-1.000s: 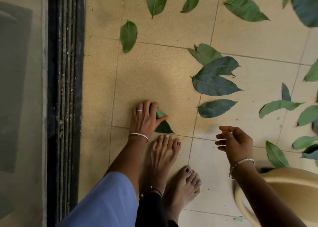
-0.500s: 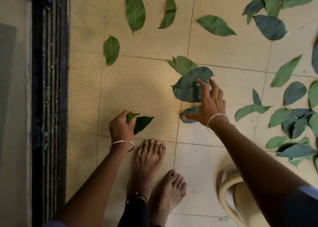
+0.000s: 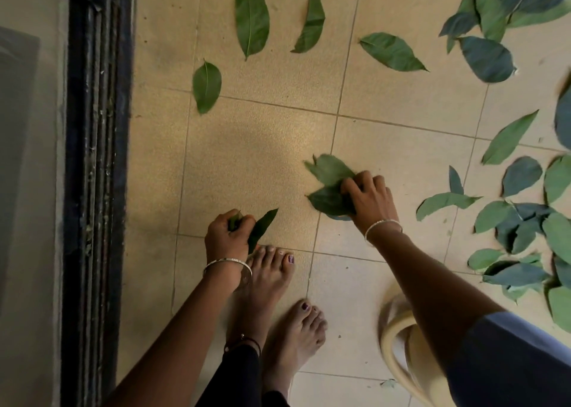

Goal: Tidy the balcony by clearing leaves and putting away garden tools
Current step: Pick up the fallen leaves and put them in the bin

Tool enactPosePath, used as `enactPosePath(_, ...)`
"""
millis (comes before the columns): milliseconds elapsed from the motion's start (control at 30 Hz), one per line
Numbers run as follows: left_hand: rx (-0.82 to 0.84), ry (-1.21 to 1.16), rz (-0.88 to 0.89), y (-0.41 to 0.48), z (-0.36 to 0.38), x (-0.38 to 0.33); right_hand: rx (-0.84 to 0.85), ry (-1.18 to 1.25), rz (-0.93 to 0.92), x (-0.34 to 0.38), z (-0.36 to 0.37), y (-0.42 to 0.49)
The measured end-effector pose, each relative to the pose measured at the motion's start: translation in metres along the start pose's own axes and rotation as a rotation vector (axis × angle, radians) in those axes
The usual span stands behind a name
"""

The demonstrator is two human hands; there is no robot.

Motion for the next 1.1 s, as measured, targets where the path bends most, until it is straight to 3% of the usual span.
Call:
enactPosePath(100, 0.064, -0.099, -0.012, 0.0, 0.011, -0.01, 0.046, 0.114, 0.012, 0.005, 0.02, -0.014)
enactPosePath(200, 0.111, -0.127, -0.003, -0.003, 0.013, -0.025, 0.005, 0.425, 0.215, 0.003, 0.015, -0.026)
enactPosePath(367, 0.125, -0.144, -0.03, -0.025, 0.002, -0.05, -0.18, 1.158, 0.783, -0.003, -0.005, -0.075)
enactPosePath(500, 0.167, -0.189, -0.035, -0.056, -0.009, -0.097, -0.33, 1.745, 0.94, 0.036, -0.051, -0.108)
enactPosePath(600, 0.217, -0.257, -0.082, -0.09, -0.014, -0.145, -0.42, 1.9, 1.023, 0.056, -0.105, -0.137)
enactPosePath(700, 0.271, -0.248, -0.194, -0.136, -0.021, -0.195, -0.499, 2.089, 1.211, 0.071, -0.151, -0.178)
enactPosePath(767, 0.308, -0.222, -0.177, -0.169, -0.028, -0.232, -0.575, 2.198, 1.314, 0.08, -0.184, -0.207)
enactPosePath(867, 0.379, -0.307, -0.114, -0.234, -0.038, -0.293, -0.687, 2.33, 1.327, 0.087, -0.239, -0.252)
enactPosePath(967, 0.436, -0.413, -0.217, -0.299, -0.036, -0.327, -0.794, 2.421, 1.283, 0.094, -0.286, -0.304)
enactPosePath(1100, 0.552, -0.335, -0.237, -0.388, -0.02, -0.35, -1.091, 2.428, 1.307, 0.096, -0.329, -0.398)
Point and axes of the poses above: each hand's wrist, its own y-axis towards the middle knuckle, its own z-axis out of the palm, x = y × z, the point moved 10 cm from there along y, towards the middle knuckle, and after that the axes turned 9 degrees about y, right-handed, at the moved point
